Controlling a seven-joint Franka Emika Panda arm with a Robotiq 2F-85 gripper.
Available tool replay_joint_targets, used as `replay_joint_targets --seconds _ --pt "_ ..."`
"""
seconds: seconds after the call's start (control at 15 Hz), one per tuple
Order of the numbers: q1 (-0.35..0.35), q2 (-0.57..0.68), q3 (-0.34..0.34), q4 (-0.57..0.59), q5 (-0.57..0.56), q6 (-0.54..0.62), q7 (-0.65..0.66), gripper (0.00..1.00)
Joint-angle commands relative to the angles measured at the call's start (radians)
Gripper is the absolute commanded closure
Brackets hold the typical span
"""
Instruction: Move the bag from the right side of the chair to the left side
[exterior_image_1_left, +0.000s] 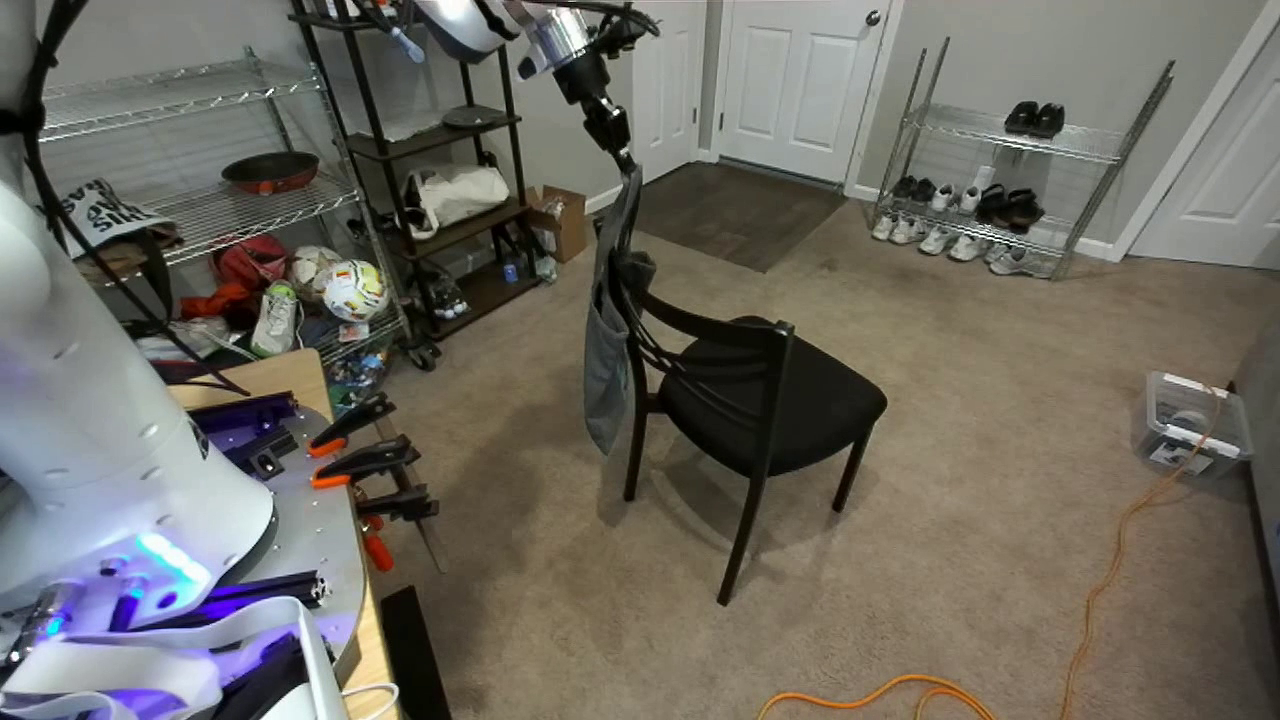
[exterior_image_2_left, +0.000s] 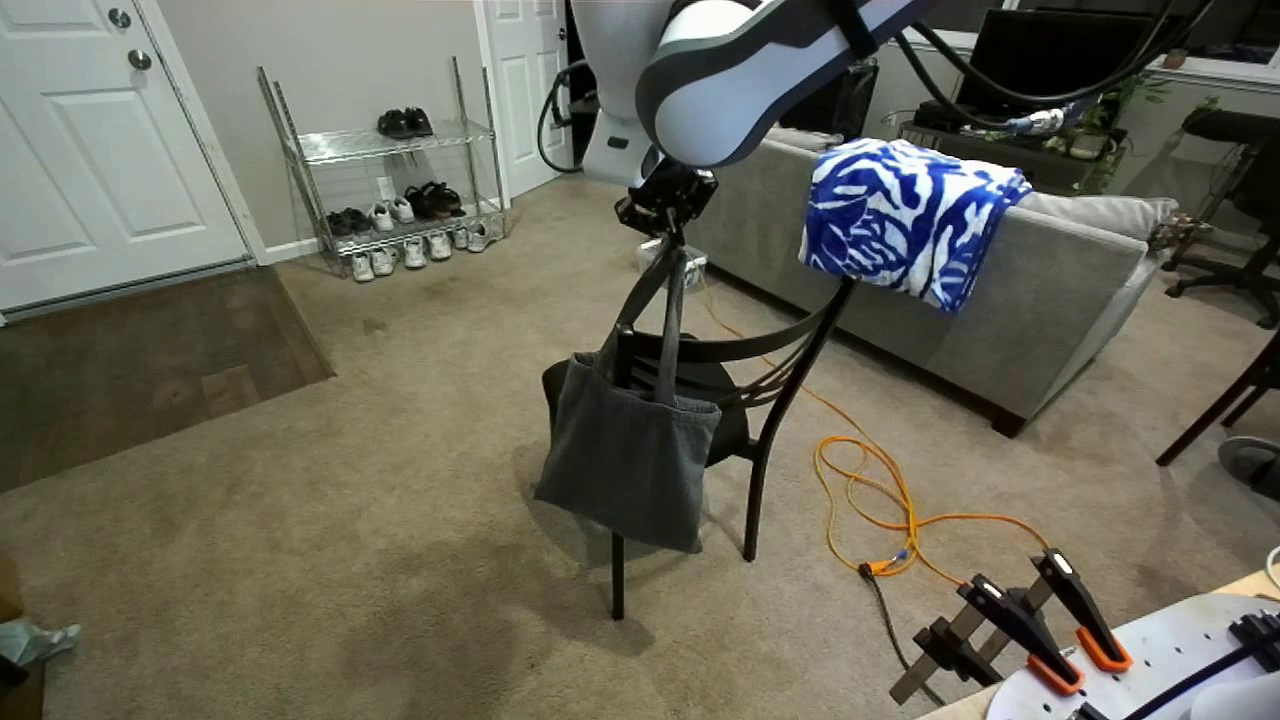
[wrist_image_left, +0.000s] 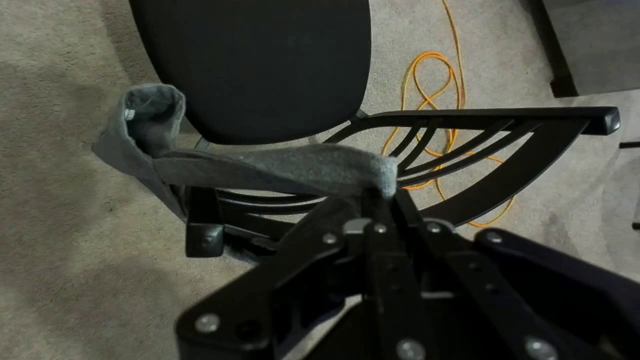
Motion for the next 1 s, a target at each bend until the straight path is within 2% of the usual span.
replay_joint_targets --seconds 0.0,0.27,0.33,0.47,0.93 --pt "-0.033 0.025 -0.005 0.001 0.043 -0.021 -0.019 0.98" --pt "-0.068 0.077 -0.015 0.026 0.105 -0.042 -0.036 0.97" --pt "-0.073 0.091 -0.02 0.036 0.117 -0.049 -0.036 0.68" --pt "-0.085 0.11 -0.026 0.052 0.145 -0.064 -0.042 0.63" --pt "-0.141 0.169 -0.045 0.117 0.268 -0.144 -0.116 0.17"
